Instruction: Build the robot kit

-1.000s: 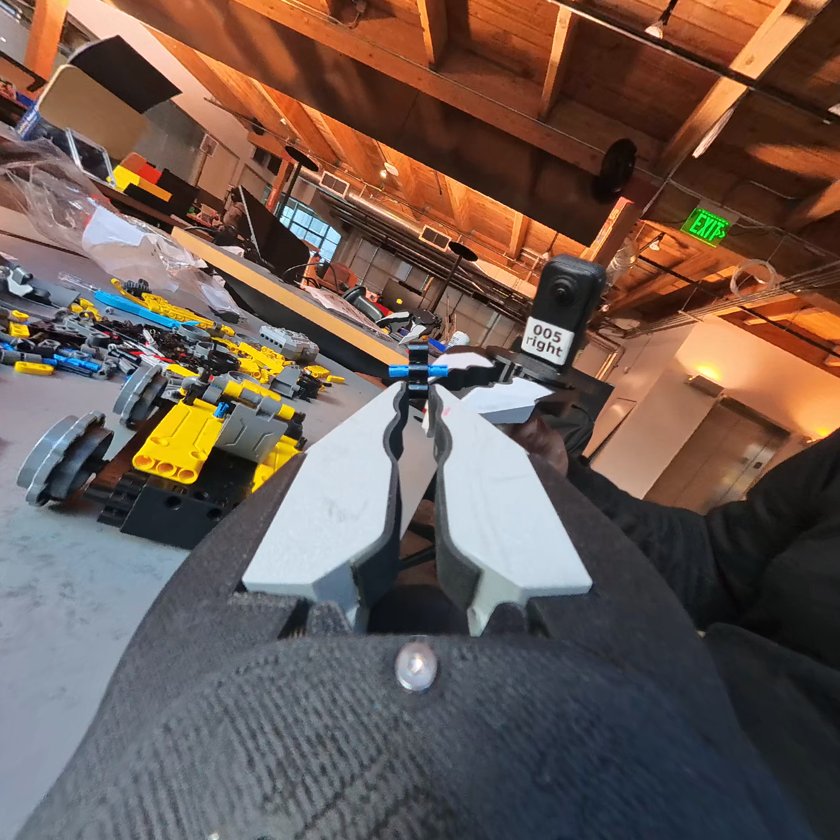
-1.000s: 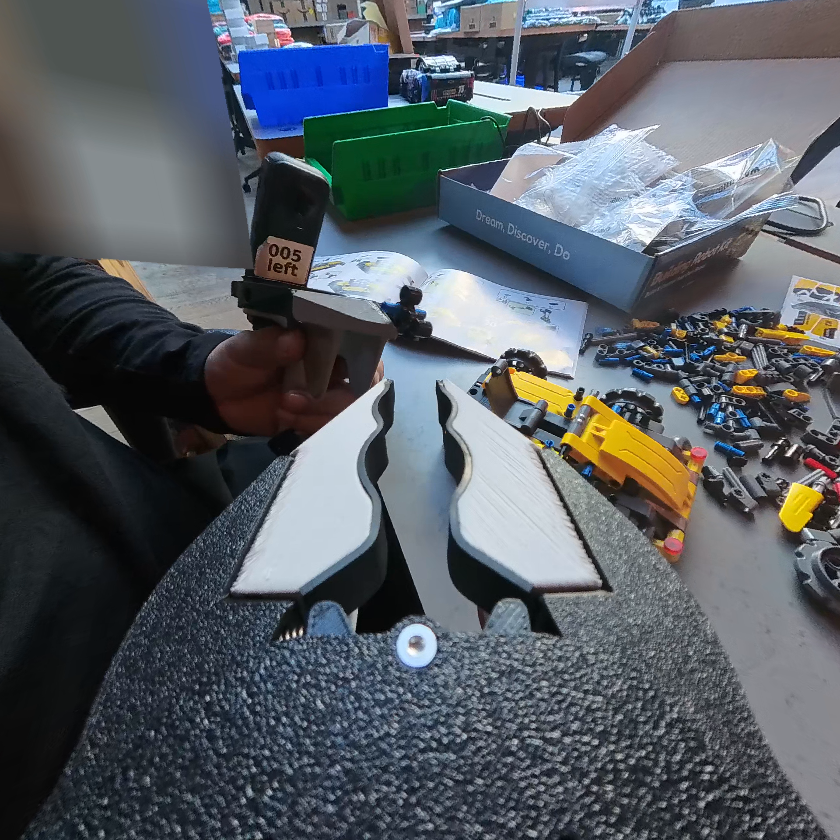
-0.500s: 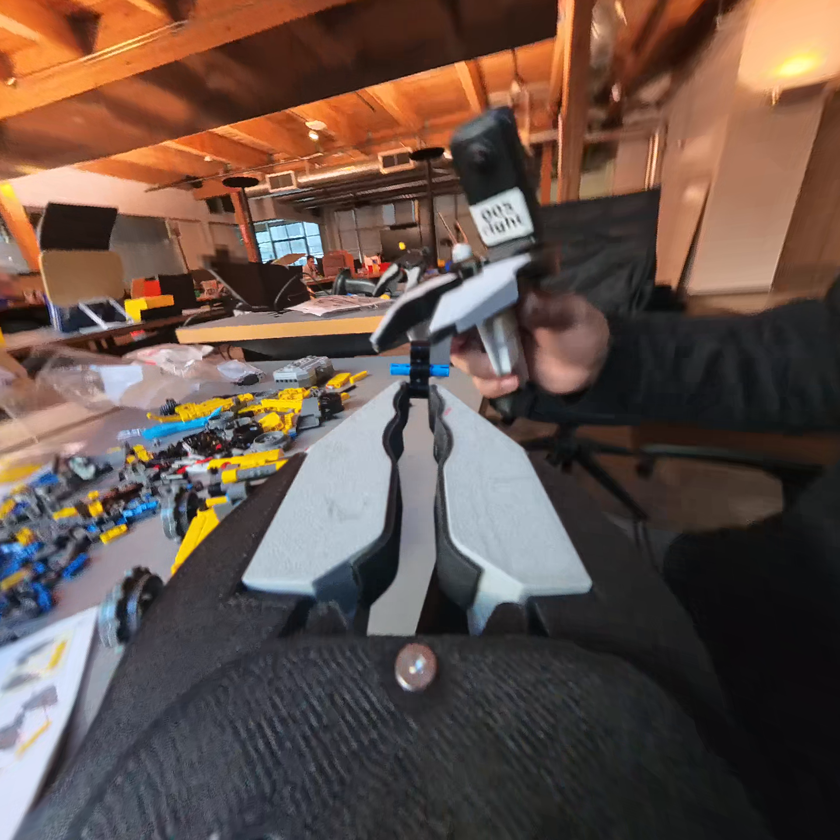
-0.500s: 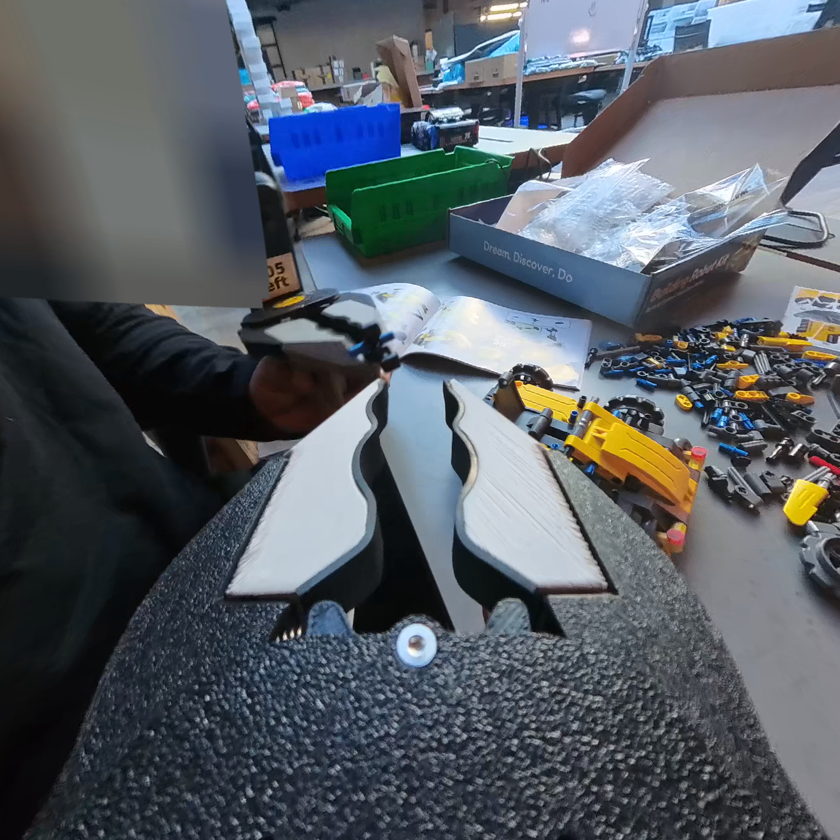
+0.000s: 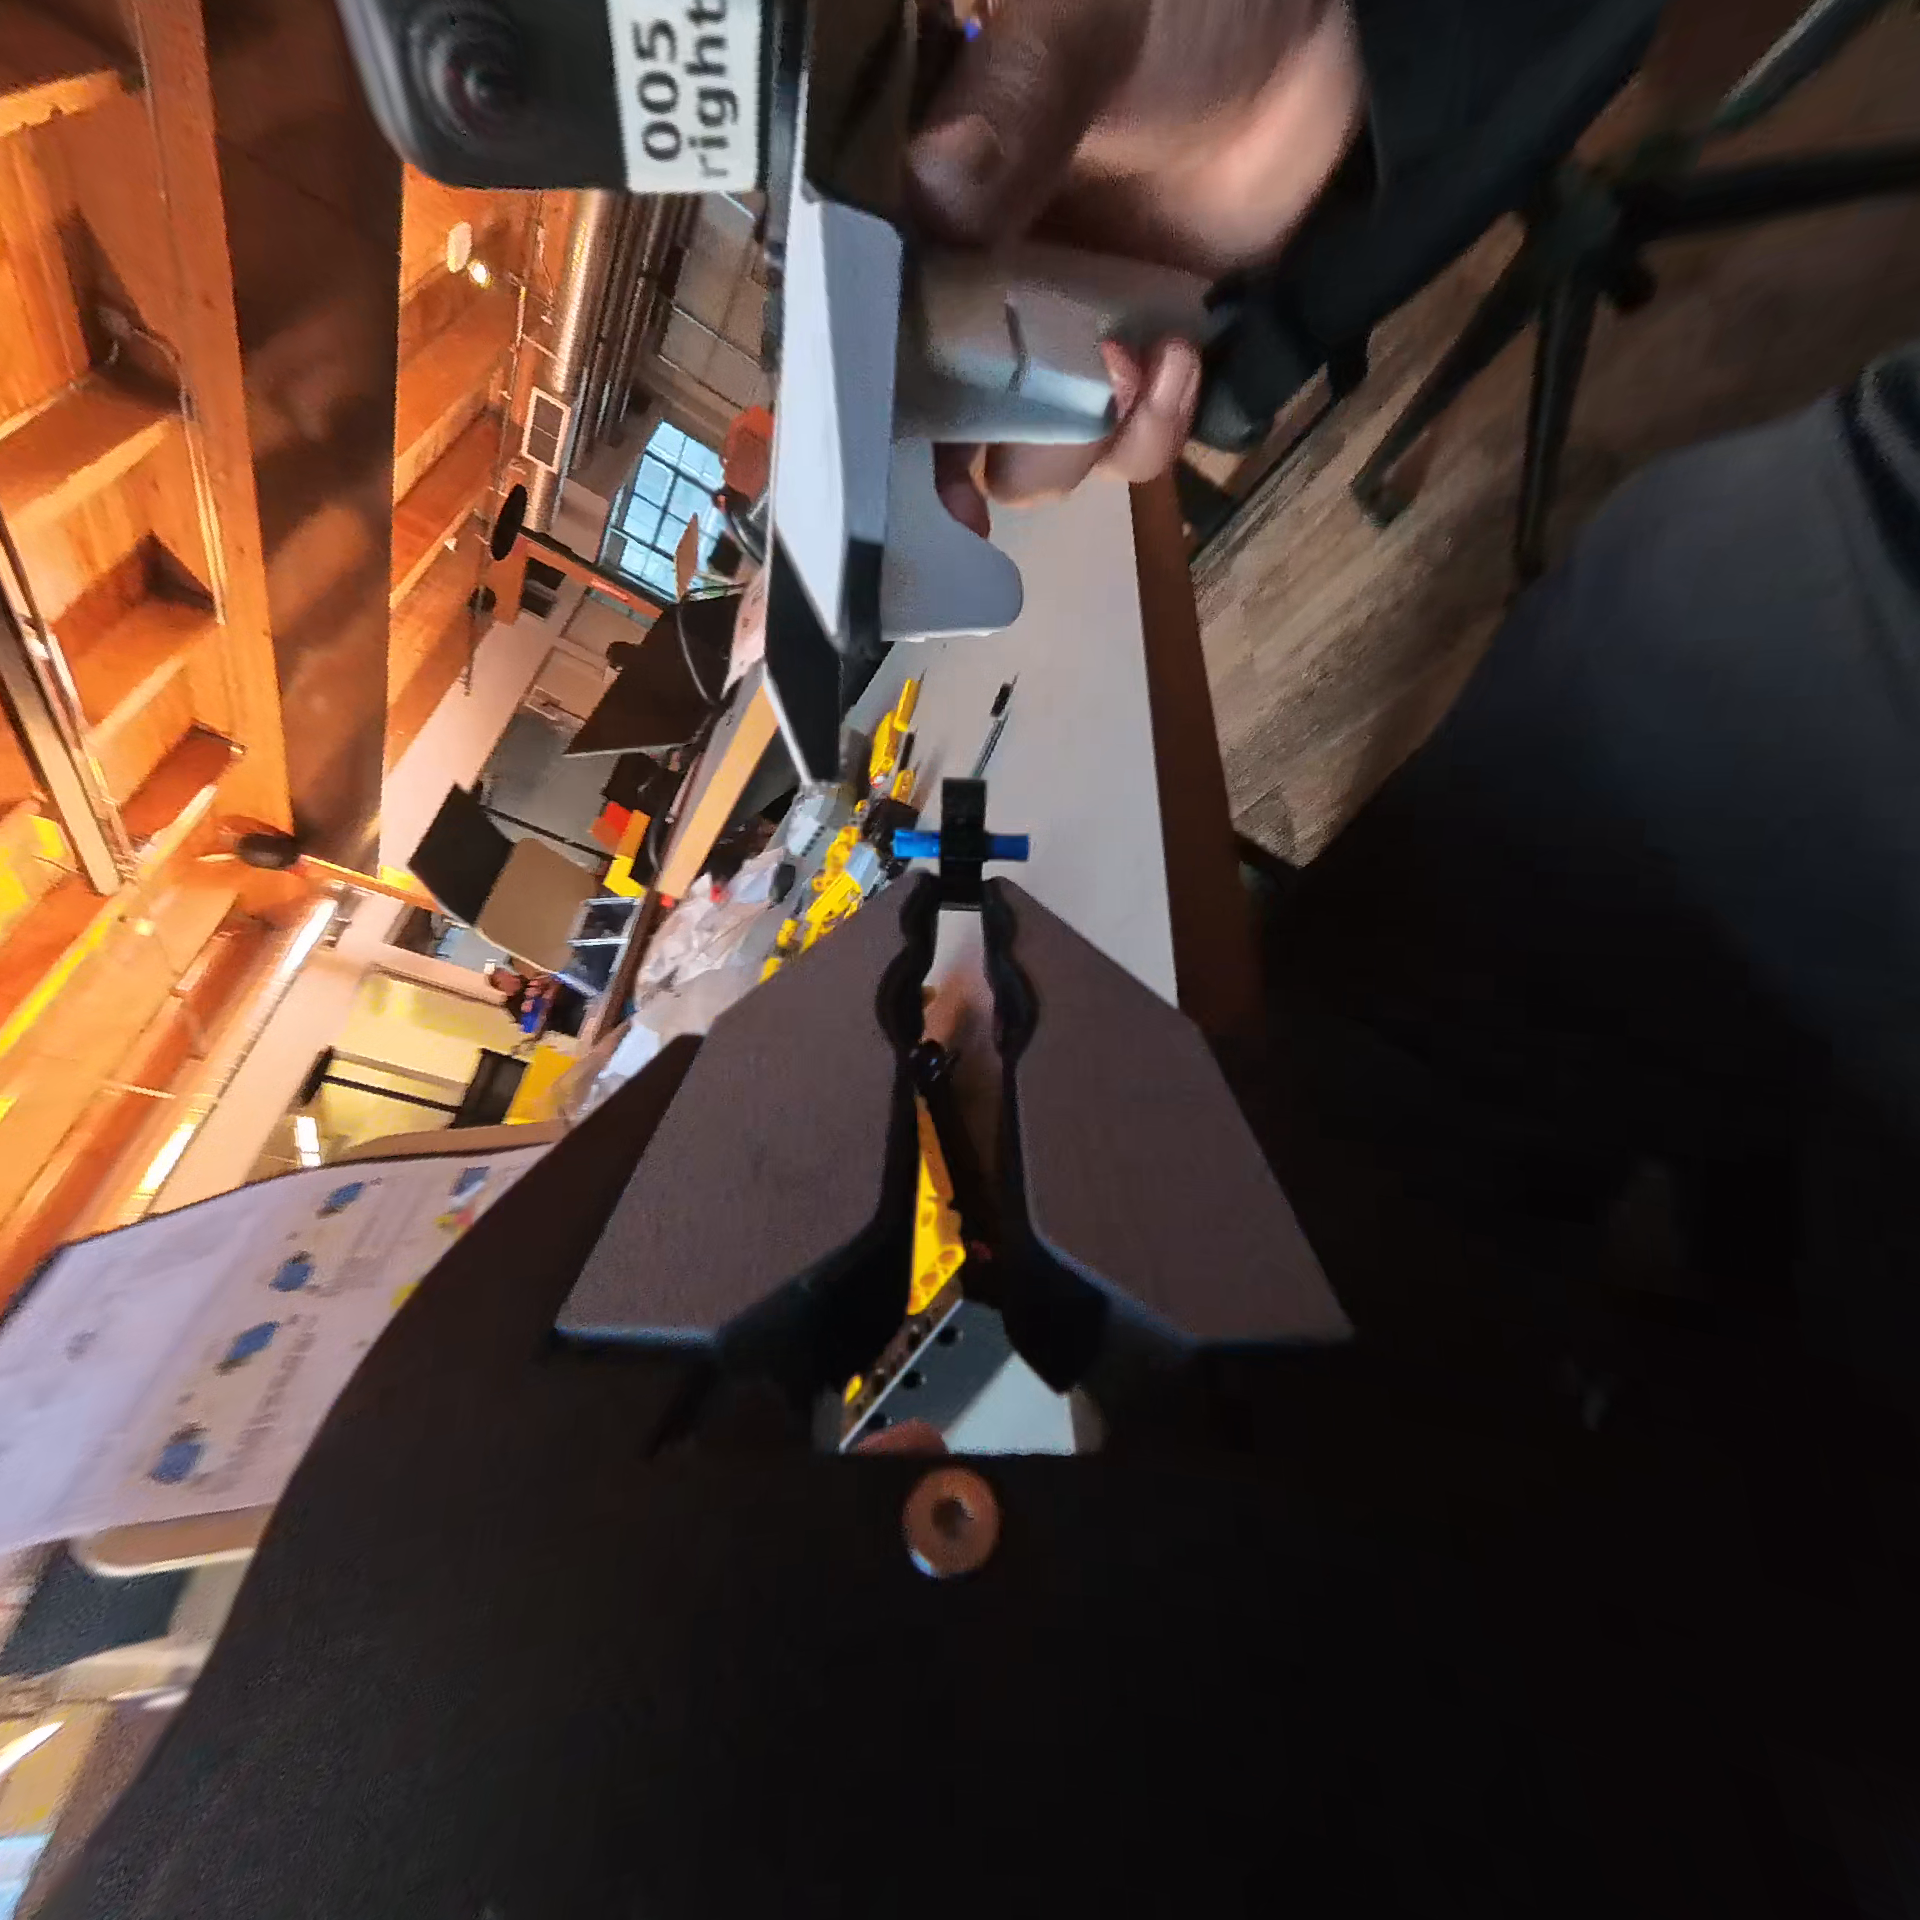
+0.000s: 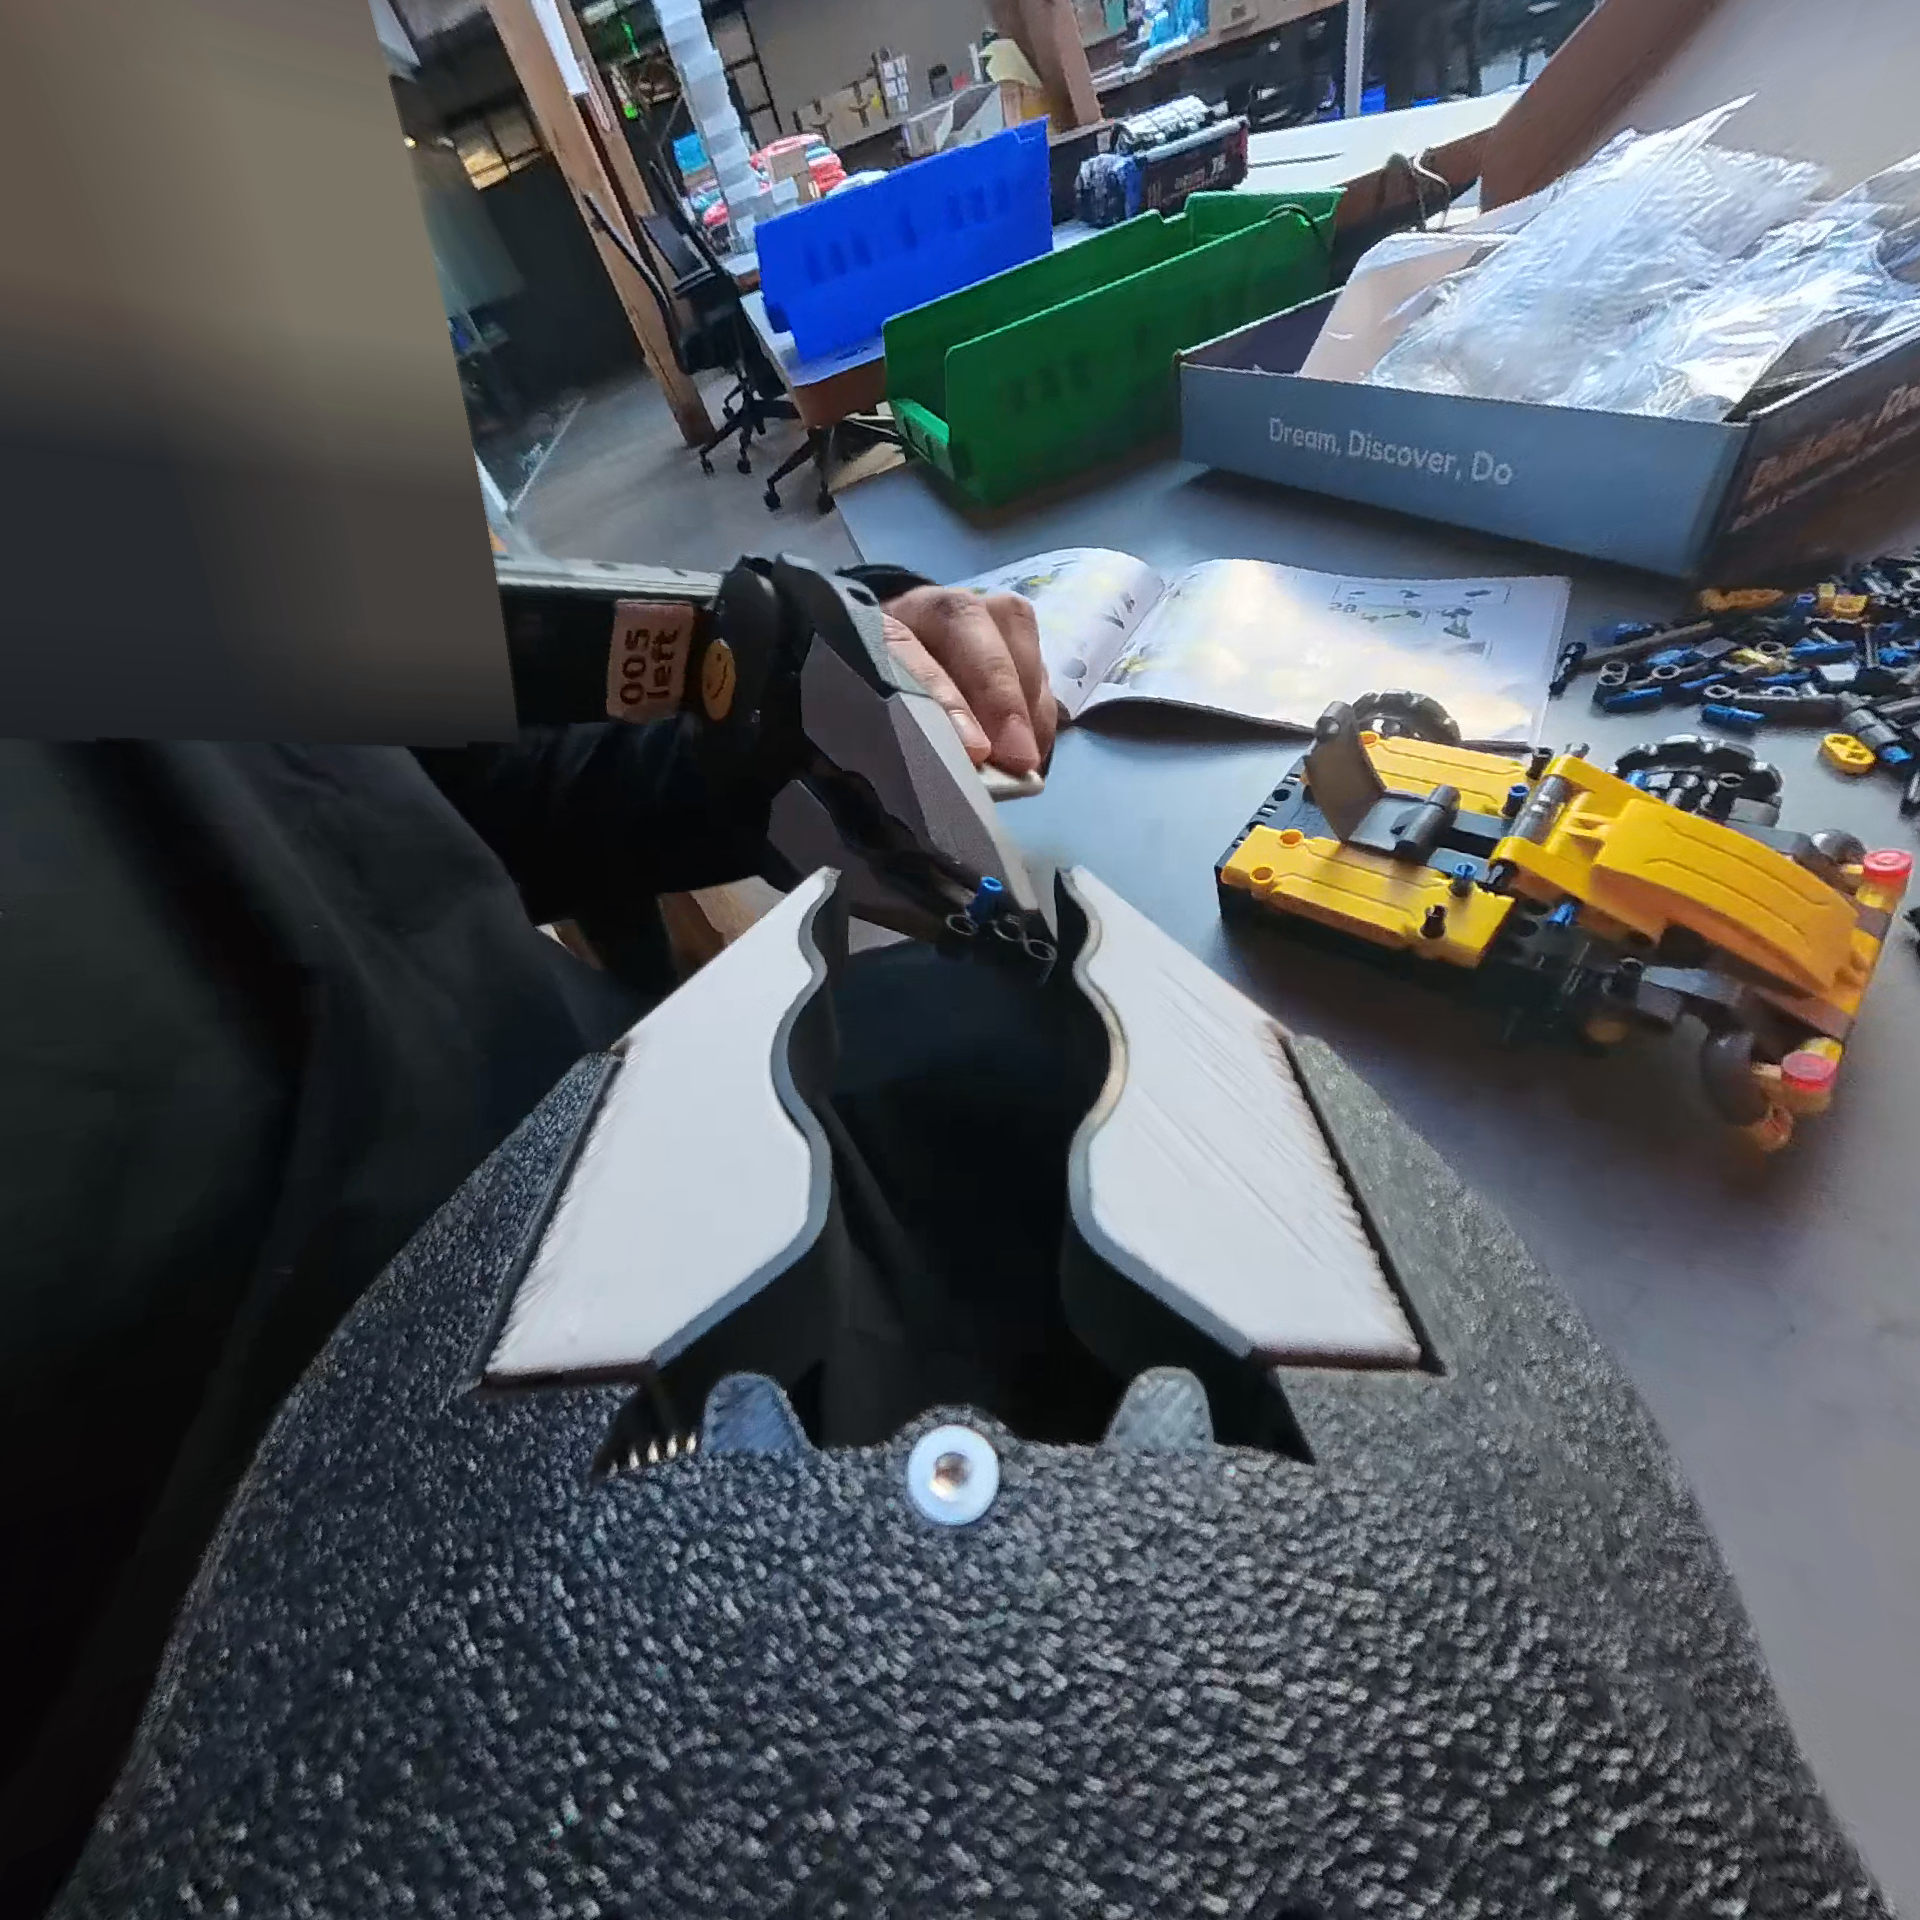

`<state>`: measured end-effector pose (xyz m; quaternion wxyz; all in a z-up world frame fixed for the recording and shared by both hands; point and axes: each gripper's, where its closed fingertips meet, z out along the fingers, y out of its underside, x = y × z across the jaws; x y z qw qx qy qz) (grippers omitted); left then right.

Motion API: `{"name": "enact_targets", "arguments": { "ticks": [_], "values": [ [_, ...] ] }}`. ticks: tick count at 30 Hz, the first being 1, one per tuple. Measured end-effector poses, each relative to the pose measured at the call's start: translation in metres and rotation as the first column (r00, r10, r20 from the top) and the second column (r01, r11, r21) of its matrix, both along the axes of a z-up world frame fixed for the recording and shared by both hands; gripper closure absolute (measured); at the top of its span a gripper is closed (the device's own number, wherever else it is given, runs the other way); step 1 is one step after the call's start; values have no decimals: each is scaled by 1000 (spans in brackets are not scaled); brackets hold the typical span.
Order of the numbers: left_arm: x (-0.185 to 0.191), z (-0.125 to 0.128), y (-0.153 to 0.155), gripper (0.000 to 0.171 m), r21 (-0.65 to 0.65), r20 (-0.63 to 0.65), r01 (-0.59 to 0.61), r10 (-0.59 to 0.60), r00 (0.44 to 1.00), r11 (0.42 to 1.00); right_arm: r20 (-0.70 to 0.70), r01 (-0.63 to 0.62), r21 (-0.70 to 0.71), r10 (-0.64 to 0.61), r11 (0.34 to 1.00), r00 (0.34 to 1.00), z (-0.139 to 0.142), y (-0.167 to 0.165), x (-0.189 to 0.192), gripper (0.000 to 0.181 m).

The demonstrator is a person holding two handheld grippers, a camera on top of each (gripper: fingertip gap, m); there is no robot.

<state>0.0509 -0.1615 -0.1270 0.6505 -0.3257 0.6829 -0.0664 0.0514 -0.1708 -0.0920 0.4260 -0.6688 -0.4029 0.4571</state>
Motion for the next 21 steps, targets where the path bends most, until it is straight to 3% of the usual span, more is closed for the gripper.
{"name": "enact_targets", "arguments": {
  "ticks": [8,13,17,21],
  "values": [
    [8,-2,-4,167,93,-4,-2,3,1000,996,204,65,77,-80,995,976,-35,-1,3,142],
    [13,-6,-8,167,162,-35,11,-5,999,987,152,62,5,-62,998,986,-36,3,4,141],
    [14,-7,-3,167,184,-29,-9,15,999,983,128,30,-16,-27,999,991,-38,1,1,159],
    [15,-9,0,167,226,-35,-17,25,999,974,126,42,-22,-39,999,991,-38,4,3,157]
  ]
}}
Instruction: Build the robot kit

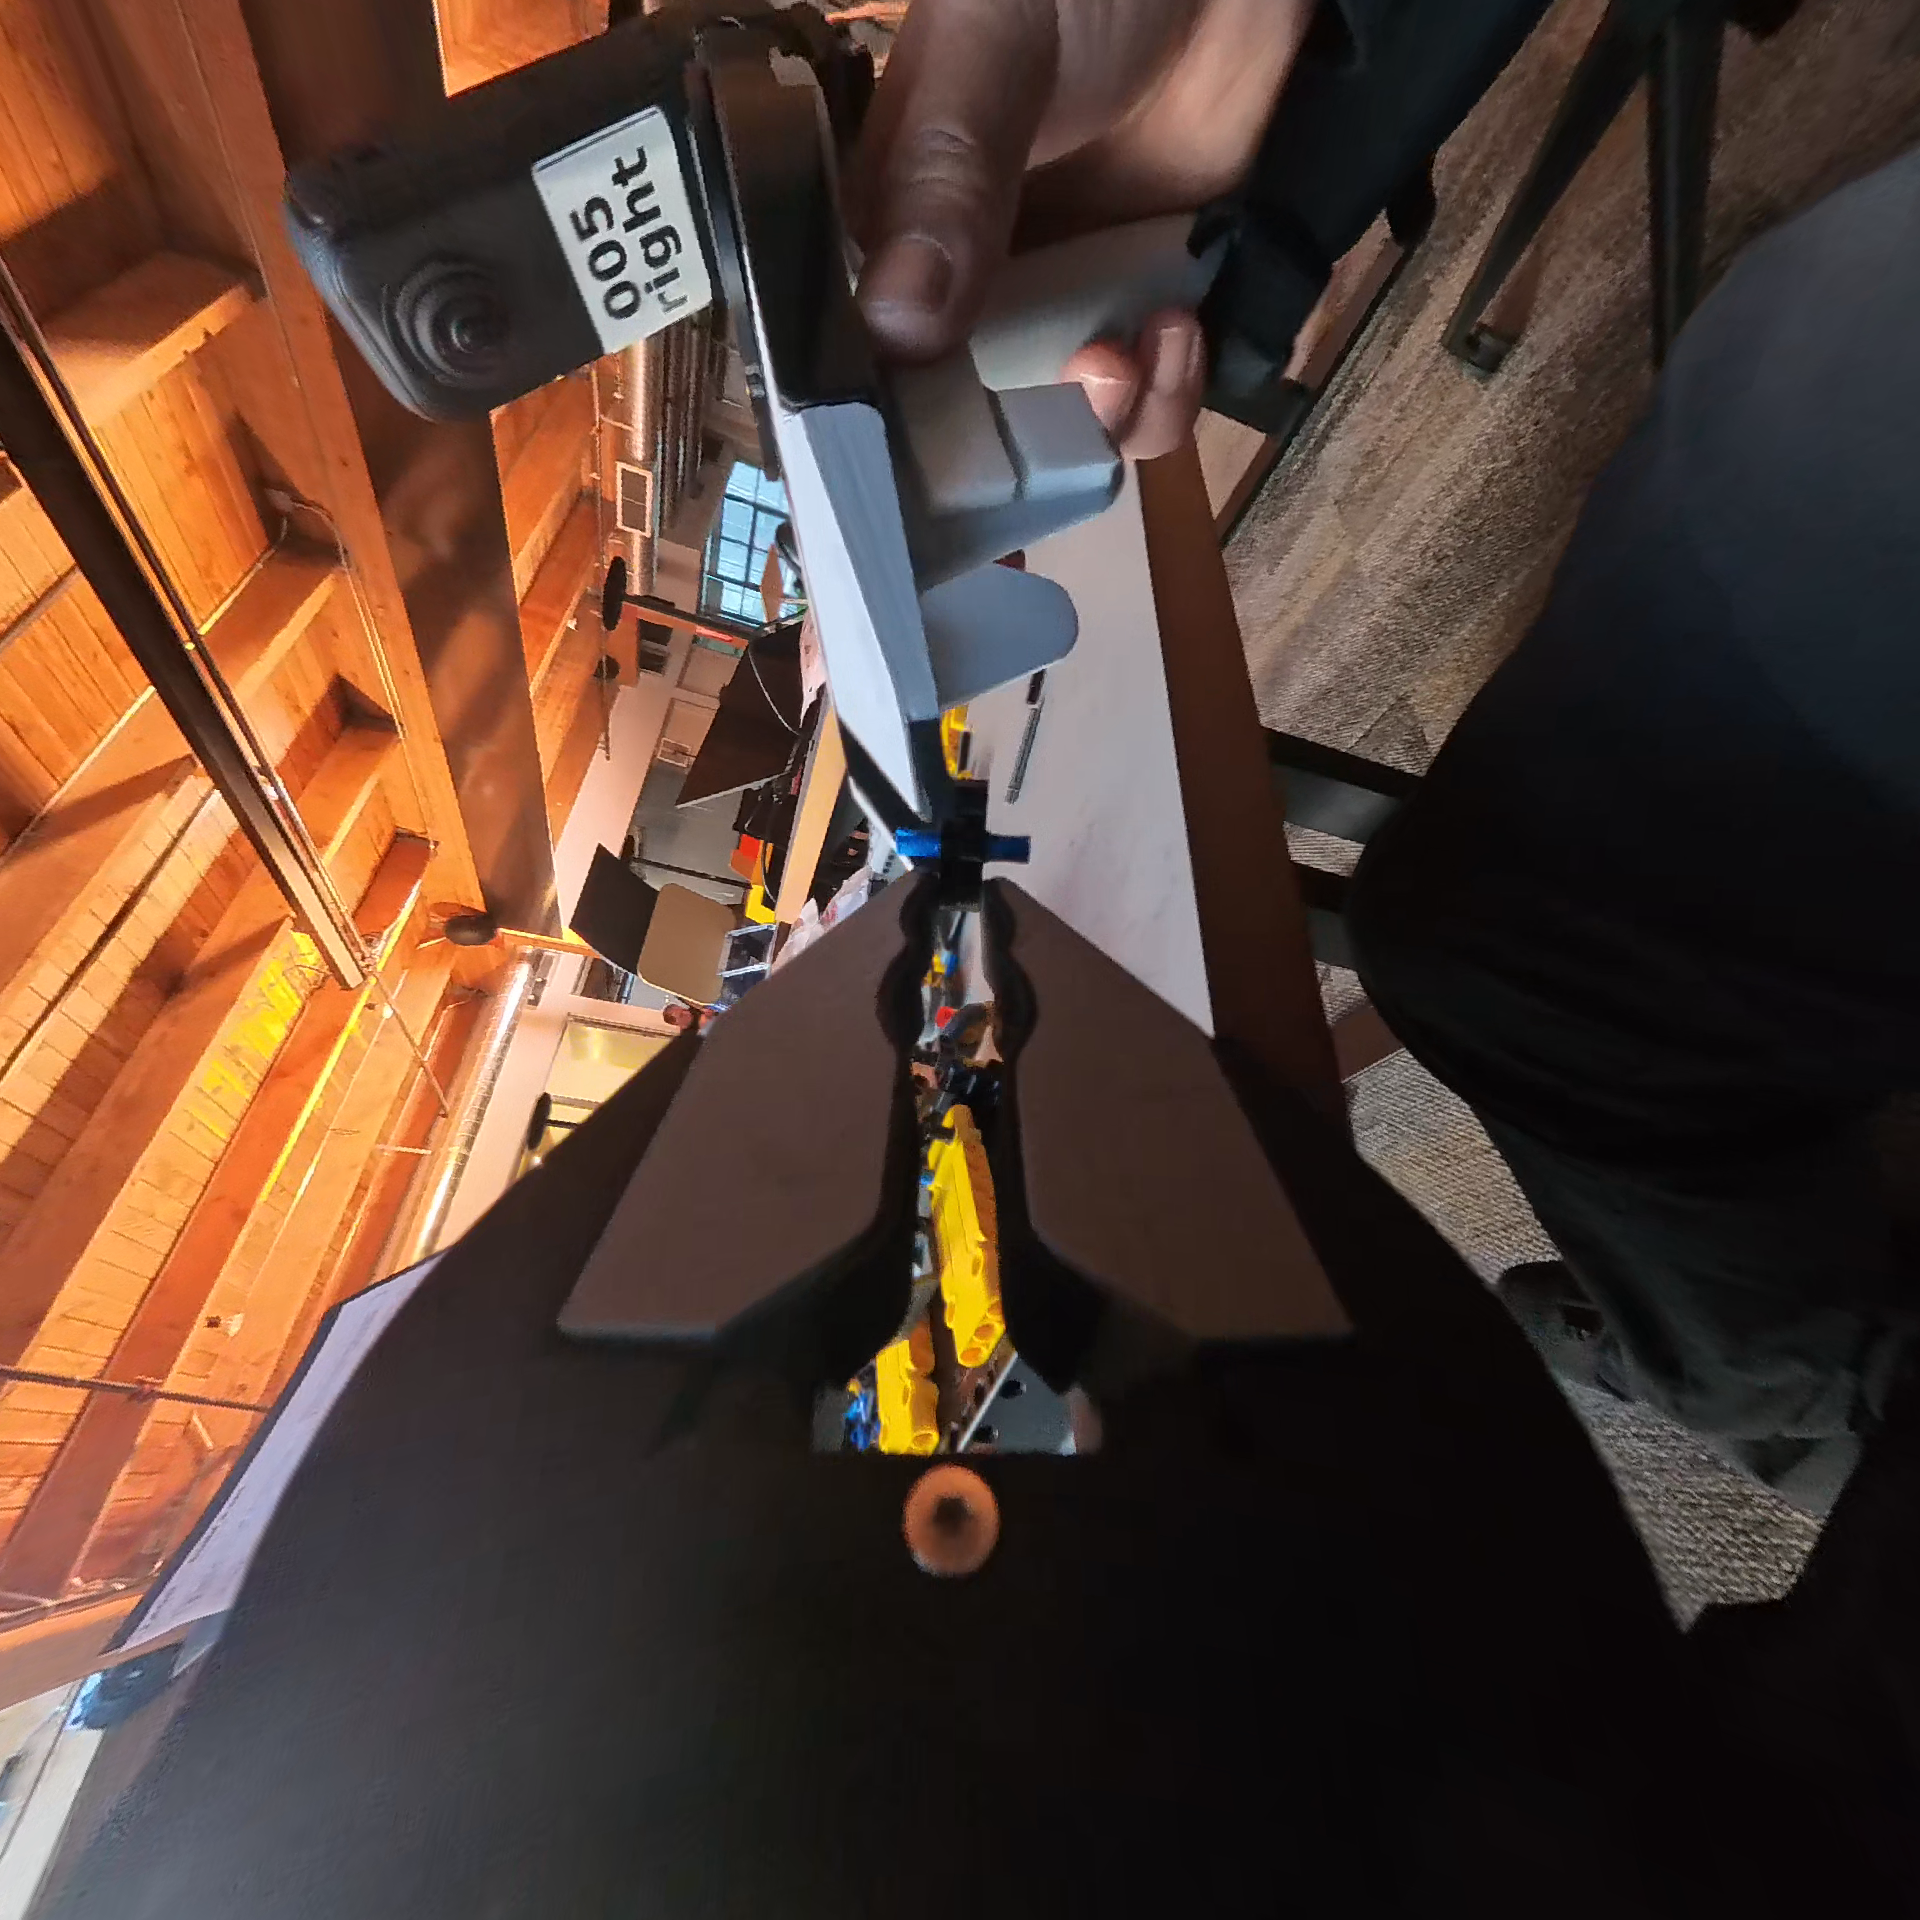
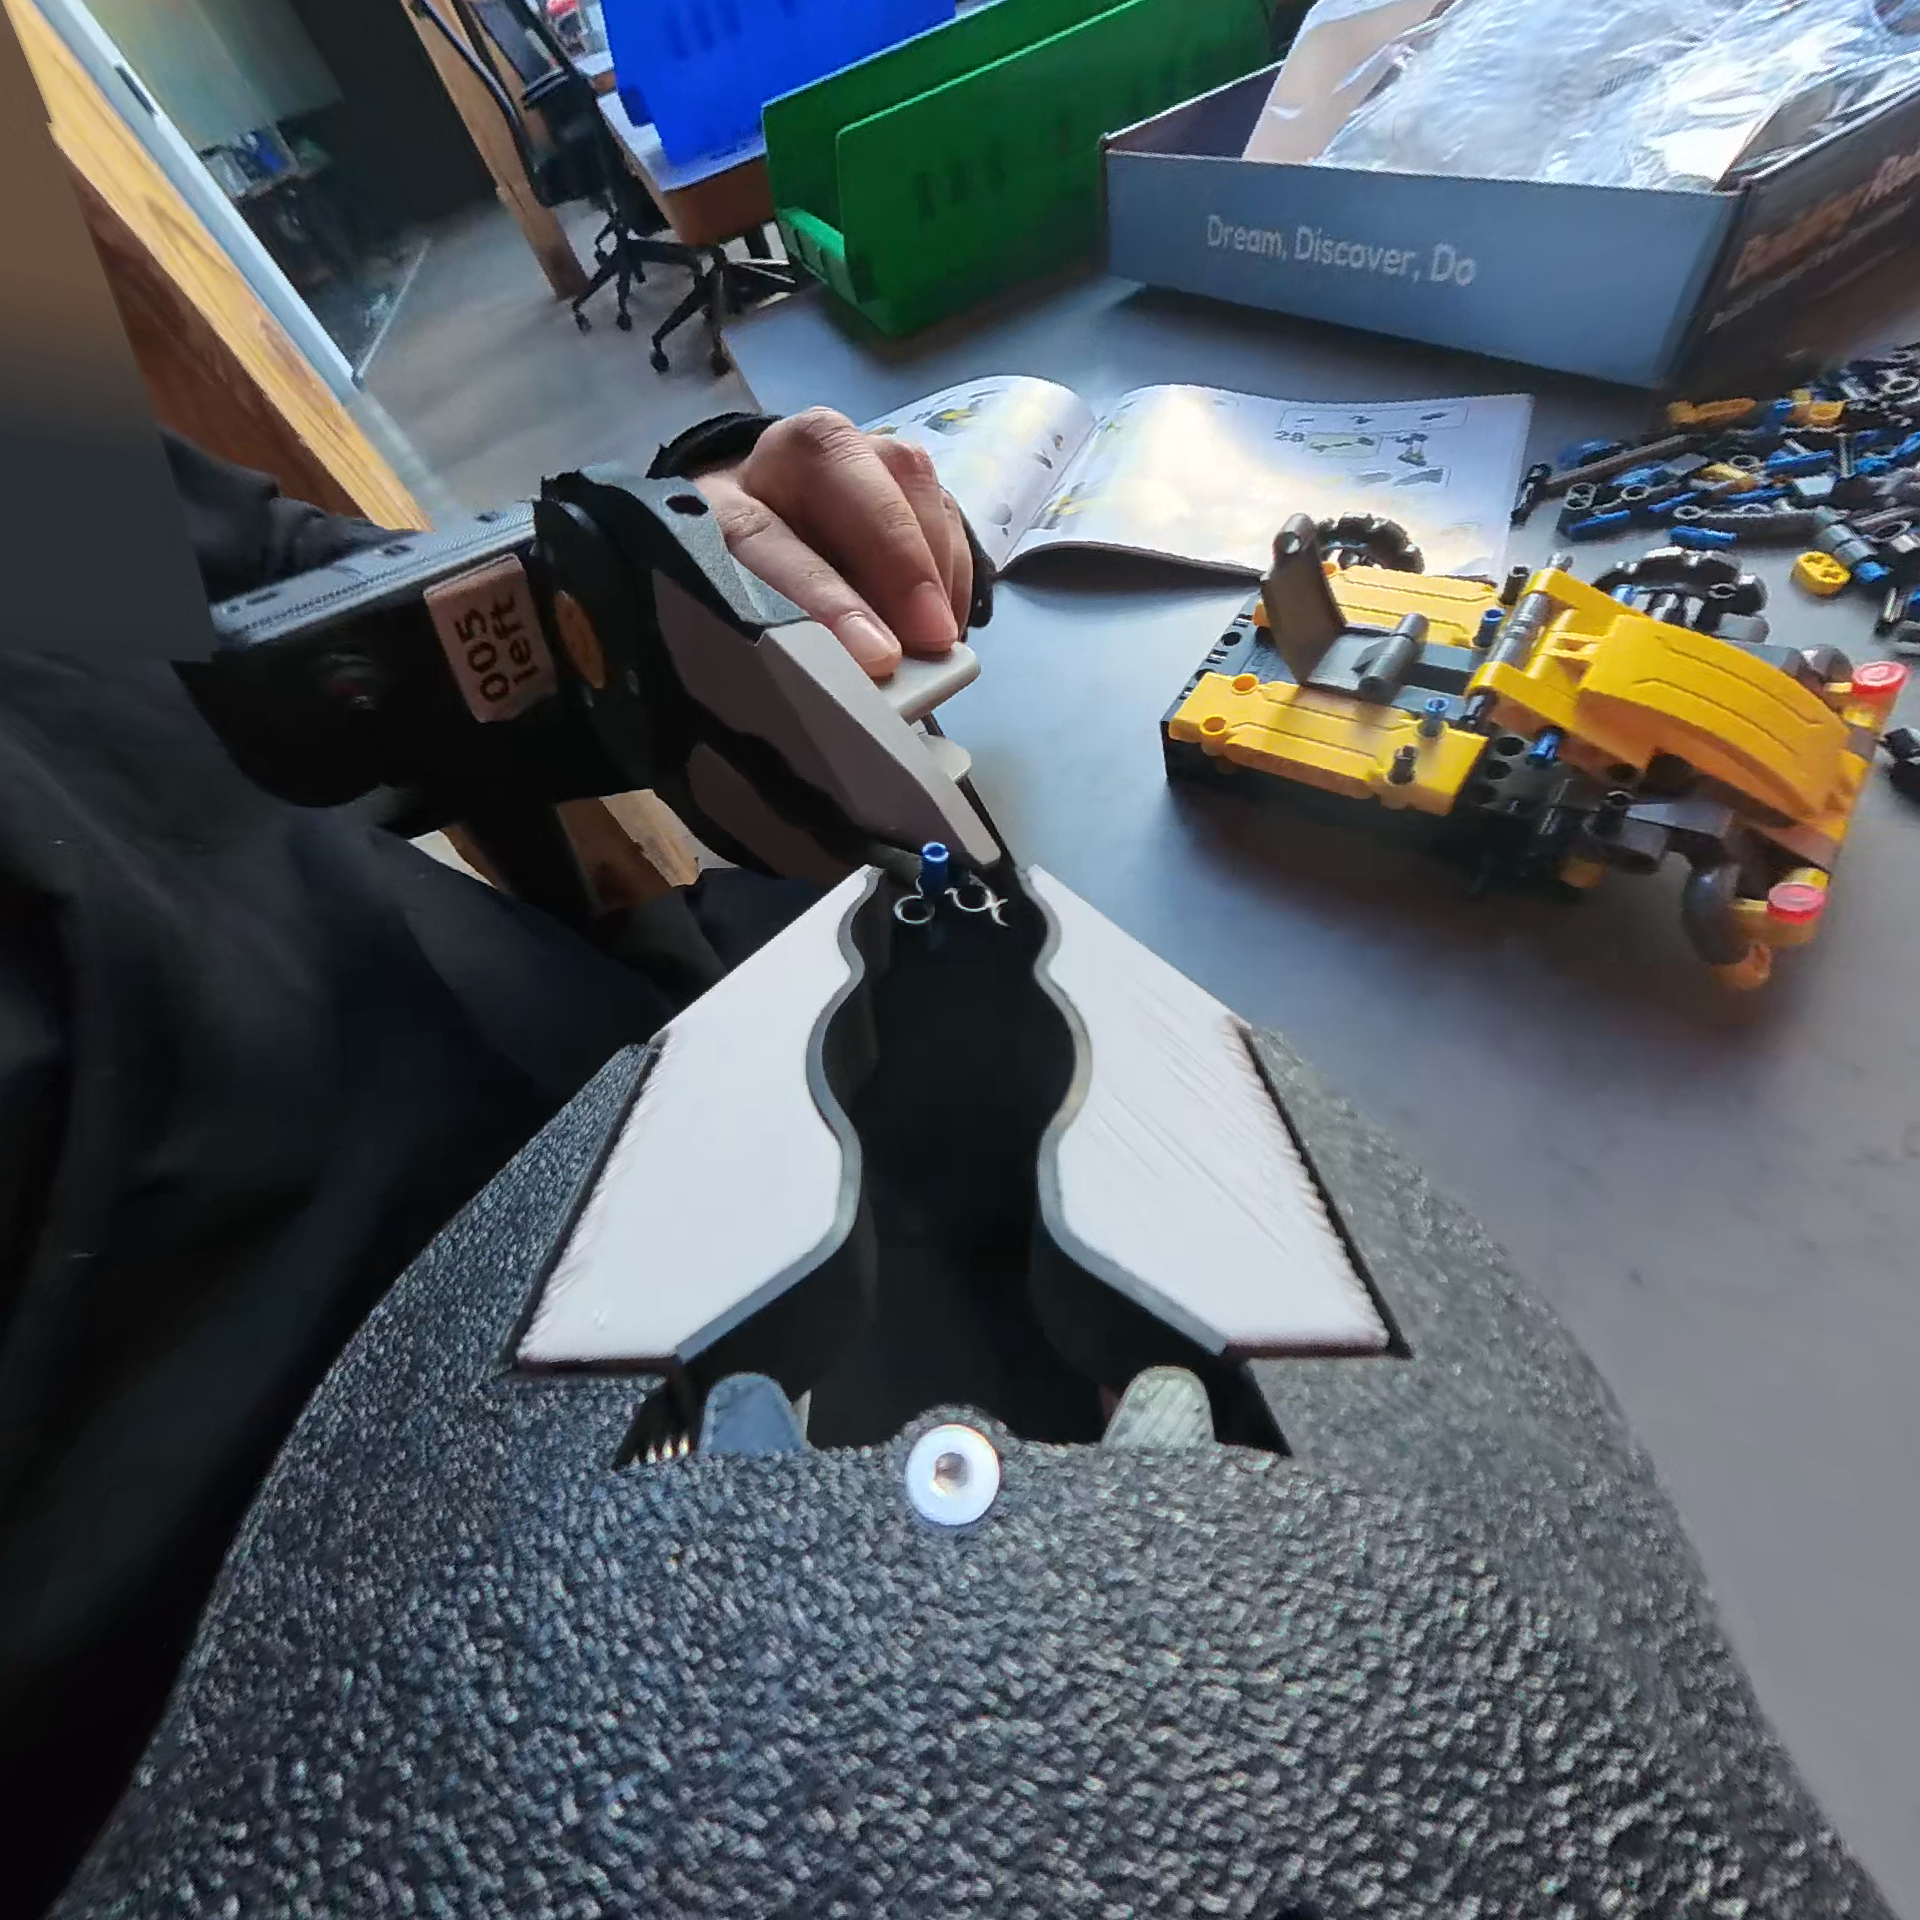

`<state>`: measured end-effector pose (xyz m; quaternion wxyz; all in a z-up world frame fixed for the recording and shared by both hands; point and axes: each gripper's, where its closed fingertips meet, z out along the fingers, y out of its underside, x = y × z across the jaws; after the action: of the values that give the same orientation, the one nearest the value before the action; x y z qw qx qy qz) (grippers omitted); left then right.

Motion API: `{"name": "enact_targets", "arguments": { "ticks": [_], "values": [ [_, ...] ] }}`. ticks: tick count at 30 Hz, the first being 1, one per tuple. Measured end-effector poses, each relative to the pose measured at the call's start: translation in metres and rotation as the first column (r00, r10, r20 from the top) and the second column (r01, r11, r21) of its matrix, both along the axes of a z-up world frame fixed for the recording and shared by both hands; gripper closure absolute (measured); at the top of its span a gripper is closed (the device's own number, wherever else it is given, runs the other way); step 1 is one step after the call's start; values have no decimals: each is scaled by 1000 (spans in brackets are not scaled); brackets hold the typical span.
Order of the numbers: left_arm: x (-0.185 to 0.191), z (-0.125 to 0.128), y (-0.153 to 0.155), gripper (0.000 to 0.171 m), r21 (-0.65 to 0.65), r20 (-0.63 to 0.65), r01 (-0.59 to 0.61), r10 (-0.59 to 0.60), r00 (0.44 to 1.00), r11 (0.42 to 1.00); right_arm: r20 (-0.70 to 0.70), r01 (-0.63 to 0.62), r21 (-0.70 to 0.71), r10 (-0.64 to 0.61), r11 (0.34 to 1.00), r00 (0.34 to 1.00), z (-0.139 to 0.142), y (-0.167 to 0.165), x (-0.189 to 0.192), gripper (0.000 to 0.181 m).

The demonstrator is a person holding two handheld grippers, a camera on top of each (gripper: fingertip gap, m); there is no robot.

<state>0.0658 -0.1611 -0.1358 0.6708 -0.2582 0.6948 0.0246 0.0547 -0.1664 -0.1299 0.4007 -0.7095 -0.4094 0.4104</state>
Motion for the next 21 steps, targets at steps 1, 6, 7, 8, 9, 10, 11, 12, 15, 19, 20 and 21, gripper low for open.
{"name": "enact_targets", "arguments": {
  "ticks": [1,6,7,8,9,10,11,12,15,19,20,21],
  "values": [
    [0,-1,0,167,4,-2,0,0,1000,1000,2,0,-4,0,1000,1000,0,1,1,156],
    [1,0,5,167,11,30,-20,19,999,1000,16,17,-9,-17,1000,1000,-3,6,7,148],
    [1,-1,5,168,14,40,-21,21,999,1000,11,13,-22,-13,1000,1000,-4,6,7,148],
    [2,-2,5,168,14,44,-21,20,999,1000,9,7,-35,-7,999,1000,-5,6,7,148],
    [2,-4,5,167,12,42,-22,22,999,1000,12,0,-46,1,999,1000,-7,6,6,150],
    [2,-5,7,168,16,42,-27,27,999,999,21,-6,-51,8,999,1000,-9,6,5,153],
    [1,-5,8,167,20,46,-31,30,999,999,32,-7,-50,9,999,999,-11,7,4,154],
    [0,-5,9,167,16,51,-31,31,998,999,41,-6,-42,7,999,999,-12,8,4,154],
    [-3,-4,15,167,3,65,-49,49,997,999,58,-4,-19,5,1000,998,-11,13,1,154],
    [-7,-7,23,167,-23,69,-73,74,995,997,55,-7,-22,9,1000,998,-12,20,-3,155],
    [-8,-8,25,168,-29,68,-81,83,994,996,55,-9,-26,10,1000,998,-13,22,-4,155],
    [-8,-9,27,168,-36,67,-89,91,994,995,56,-10,-31,12,999,998,-14,24,-5,154]
  ]
}}
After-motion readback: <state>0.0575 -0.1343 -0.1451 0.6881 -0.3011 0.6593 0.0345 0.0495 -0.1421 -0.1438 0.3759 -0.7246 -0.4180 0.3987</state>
